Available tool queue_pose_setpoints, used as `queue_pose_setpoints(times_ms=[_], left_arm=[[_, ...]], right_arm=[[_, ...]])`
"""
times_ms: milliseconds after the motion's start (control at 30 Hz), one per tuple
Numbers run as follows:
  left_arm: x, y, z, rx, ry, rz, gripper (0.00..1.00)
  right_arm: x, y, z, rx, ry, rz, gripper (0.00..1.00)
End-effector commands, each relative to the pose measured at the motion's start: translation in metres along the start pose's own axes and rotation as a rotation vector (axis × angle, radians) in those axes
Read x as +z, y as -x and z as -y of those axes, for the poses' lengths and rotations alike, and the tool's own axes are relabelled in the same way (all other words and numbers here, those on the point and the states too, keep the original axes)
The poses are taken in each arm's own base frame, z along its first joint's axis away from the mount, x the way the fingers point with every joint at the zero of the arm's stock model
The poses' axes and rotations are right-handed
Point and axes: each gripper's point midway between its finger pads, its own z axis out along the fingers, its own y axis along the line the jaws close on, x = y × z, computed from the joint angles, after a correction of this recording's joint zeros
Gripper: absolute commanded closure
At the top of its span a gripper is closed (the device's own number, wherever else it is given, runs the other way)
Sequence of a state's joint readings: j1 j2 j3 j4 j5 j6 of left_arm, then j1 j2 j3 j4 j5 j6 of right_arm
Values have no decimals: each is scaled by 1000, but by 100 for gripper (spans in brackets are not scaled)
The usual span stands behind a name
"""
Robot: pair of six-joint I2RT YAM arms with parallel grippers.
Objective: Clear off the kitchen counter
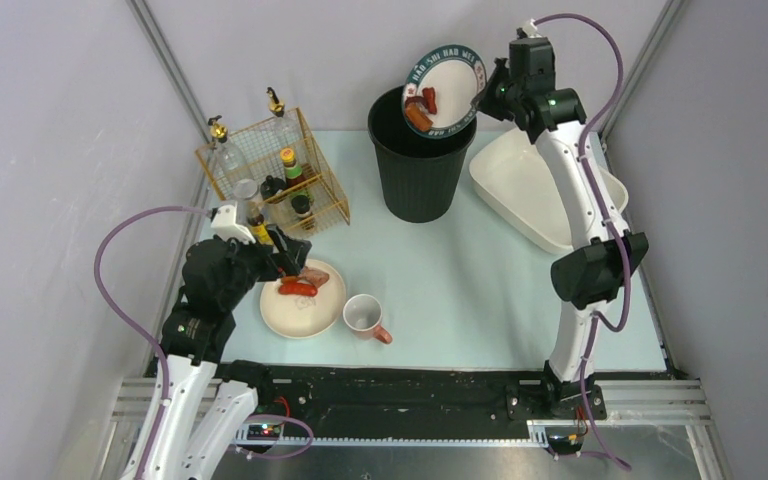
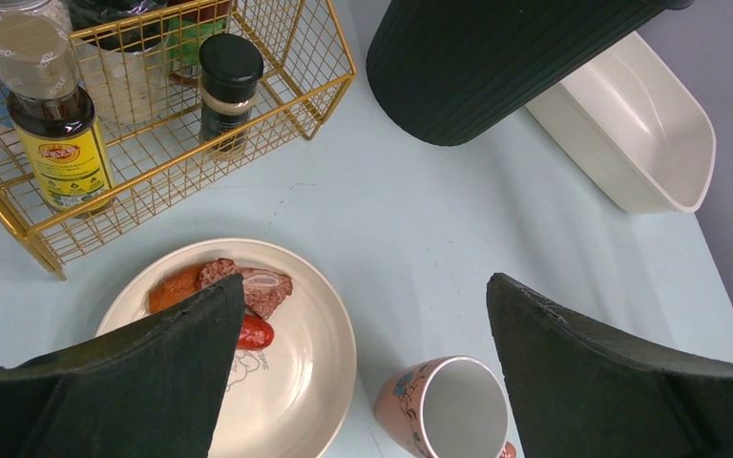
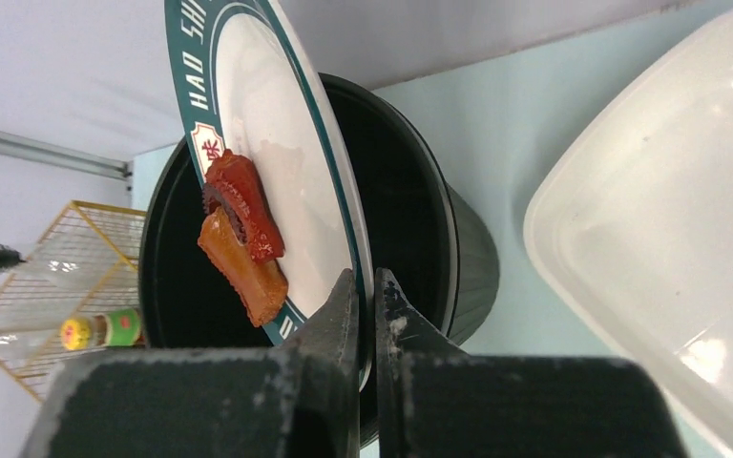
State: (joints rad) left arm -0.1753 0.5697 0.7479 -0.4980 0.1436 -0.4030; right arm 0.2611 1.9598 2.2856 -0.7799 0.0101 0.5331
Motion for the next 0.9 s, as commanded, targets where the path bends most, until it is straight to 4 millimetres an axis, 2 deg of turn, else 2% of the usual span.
queue_pose_setpoints(times_ms=[0,233,267,300,333,367,433,700,767,867], left_arm=[[1,4,4,-12,-24,15,0],[1,3,4,-13,-25,14,0],[1,3,3,-13,-25,15,0],[1,4,3,-14,-25,16,0],[1,3,3,-14,-25,16,0],[1,3,3,-14,-24,15,0],[1,3,3,-16,-23,15,0],[2,2,2,-17,-23,8,0],[2,2,3,-18,-24,7,0],[2,3,3,-18,-25,11,0]], right_arm=[[-22,48,-28,-169,35,226,100],[-33,54,-44,-460,-110,374,100],[-31,49,-41,-523,-139,375,100],[-40,56,-49,-535,-153,428,100],[-36,49,-46,-600,-178,423,100],[-47,58,-53,-595,-190,487,100],[-50,53,-52,-669,-222,521,100],[-101,78,-73,-632,-219,699,100],[-119,91,-74,-583,-214,744,100],[-144,110,-65,-518,-254,791,100]])
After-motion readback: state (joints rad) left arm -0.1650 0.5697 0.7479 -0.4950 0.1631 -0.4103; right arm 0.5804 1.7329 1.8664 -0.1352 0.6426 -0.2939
